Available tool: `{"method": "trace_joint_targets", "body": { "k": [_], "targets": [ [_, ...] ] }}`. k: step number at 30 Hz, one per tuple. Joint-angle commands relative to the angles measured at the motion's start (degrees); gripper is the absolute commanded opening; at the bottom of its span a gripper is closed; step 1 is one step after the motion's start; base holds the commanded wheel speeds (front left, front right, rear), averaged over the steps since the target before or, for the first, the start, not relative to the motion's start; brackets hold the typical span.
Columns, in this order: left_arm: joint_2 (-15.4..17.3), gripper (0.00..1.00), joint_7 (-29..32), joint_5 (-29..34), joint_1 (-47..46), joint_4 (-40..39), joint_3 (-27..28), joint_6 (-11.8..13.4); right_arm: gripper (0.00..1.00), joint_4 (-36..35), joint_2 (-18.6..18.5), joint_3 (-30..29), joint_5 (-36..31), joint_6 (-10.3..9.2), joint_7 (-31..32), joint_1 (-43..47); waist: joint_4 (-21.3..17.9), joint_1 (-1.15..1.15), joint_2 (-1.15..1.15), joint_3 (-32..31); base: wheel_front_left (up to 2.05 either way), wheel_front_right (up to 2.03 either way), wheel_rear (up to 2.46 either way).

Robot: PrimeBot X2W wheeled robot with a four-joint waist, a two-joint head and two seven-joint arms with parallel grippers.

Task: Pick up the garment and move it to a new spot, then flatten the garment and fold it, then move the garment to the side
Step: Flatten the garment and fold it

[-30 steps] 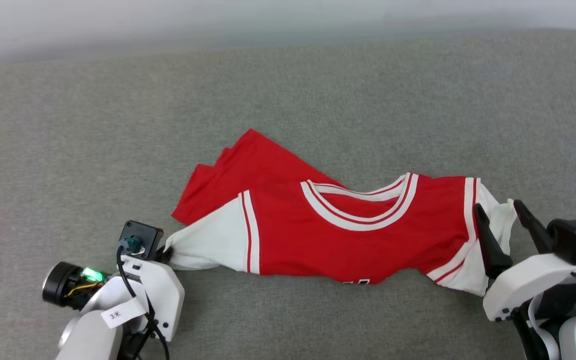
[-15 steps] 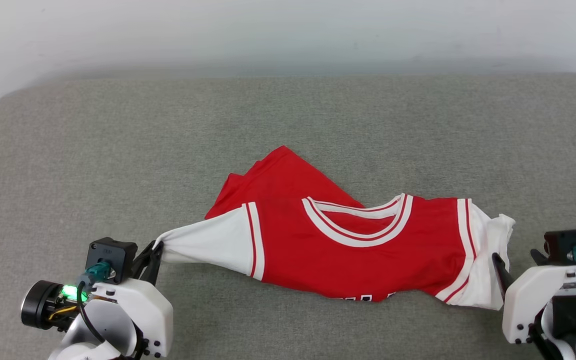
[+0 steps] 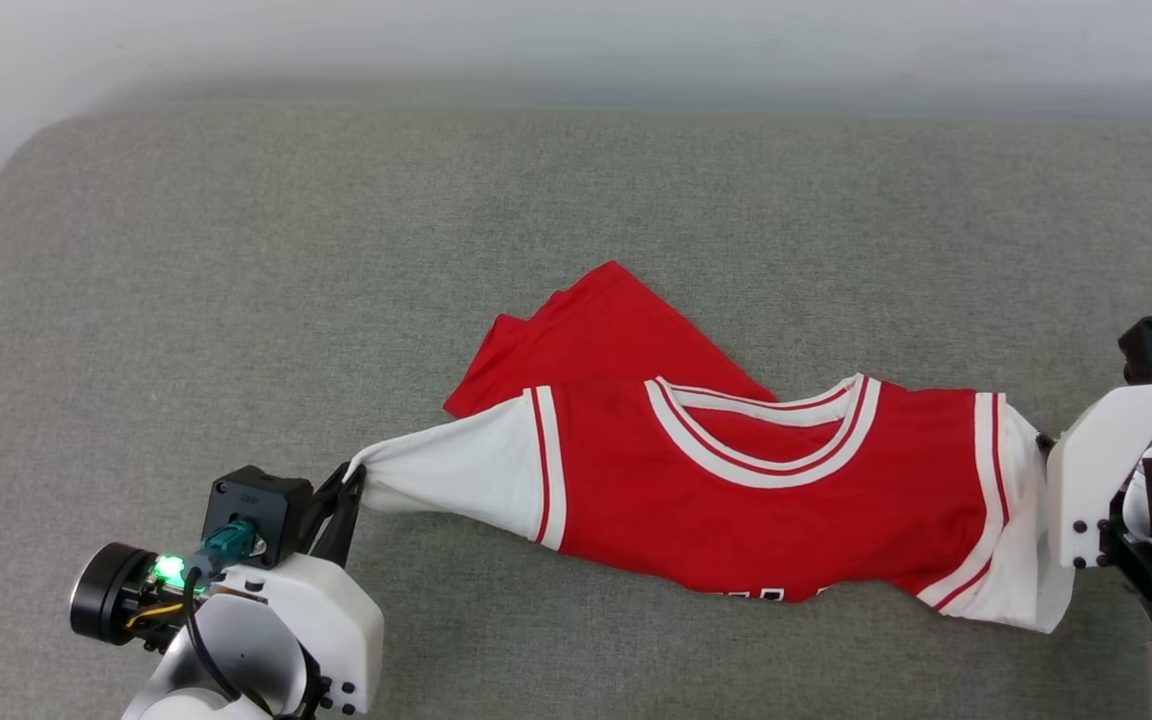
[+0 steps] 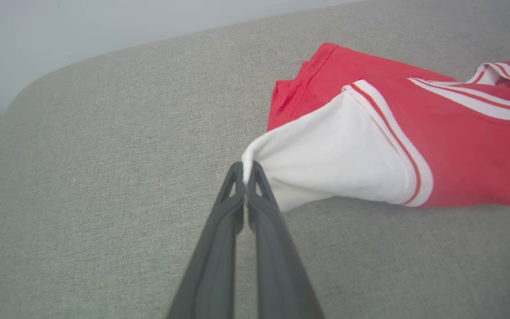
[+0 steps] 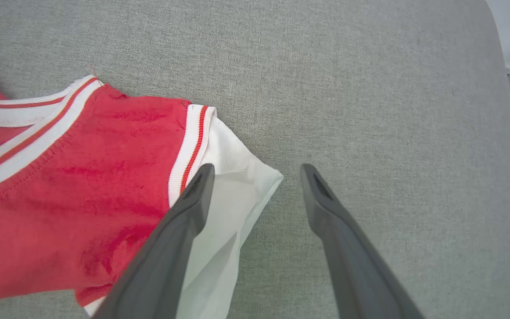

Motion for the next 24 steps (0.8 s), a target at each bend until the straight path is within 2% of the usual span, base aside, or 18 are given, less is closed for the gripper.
{"method": "trace_joint_targets", "body": {
  "k": [1, 13, 14, 15, 16, 24],
  "targets": [
    [-0.22, 0.0, -0.15, 0.3, -0.84, -0.3, -0.18, 0.17, 1.0, 0.86, 0.32, -0.71, -0.37, -0.06, 0.35, -0.87, 0.37, 0.0, 0.0, 0.54, 0.0, 0.0, 0.0],
    [0.0, 0.0, -0.96, 0.21, -1.23, 0.16, -0.63, 0.63, 1.0, 5.33, 2.26, -6.13, -1.39, -0.06, -1.61, -0.15, 0.58, 0.0, 0.0, 2.49, 0.0, 0.0, 0.0],
    [0.02, 0.0, -1.01, 0.18, -1.28, 0.25, -0.63, 0.71, 0.61, 5.61, 2.47, -6.49, -1.09, -0.06, -1.98, -0.32, 0.5, 0.0, 0.0, 2.59, 0.0, 0.0, 0.0],
    [0.06, 0.0, -1.0, 0.14, -1.36, 0.32, -0.63, 0.68, 0.1, 6.0, 2.66, -6.6, -0.8, -0.06, -2.29, -0.39, 0.44, 0.0, 0.0, 2.68, 0.0, 0.0, 0.0],
    [0.06, 0.0, -1.03, 0.11, -1.46, 0.35, -0.69, 0.68, 0.0, 6.39, 2.72, -6.46, -0.42, -0.06, -2.5, -0.41, 0.4, 0.0, 0.0, 2.74, 0.0, 0.0, 0.0],
    [0.56, 0.0, -1.06, -0.08, -1.62, 0.94, -0.79, 0.82, 0.0, 8.55, 2.48, -6.26, 1.03, -0.06, -7.61, -1.25, 0.03, 0.0, 0.0, 1.49, 0.0, 0.0, 0.0]
  ]
}}
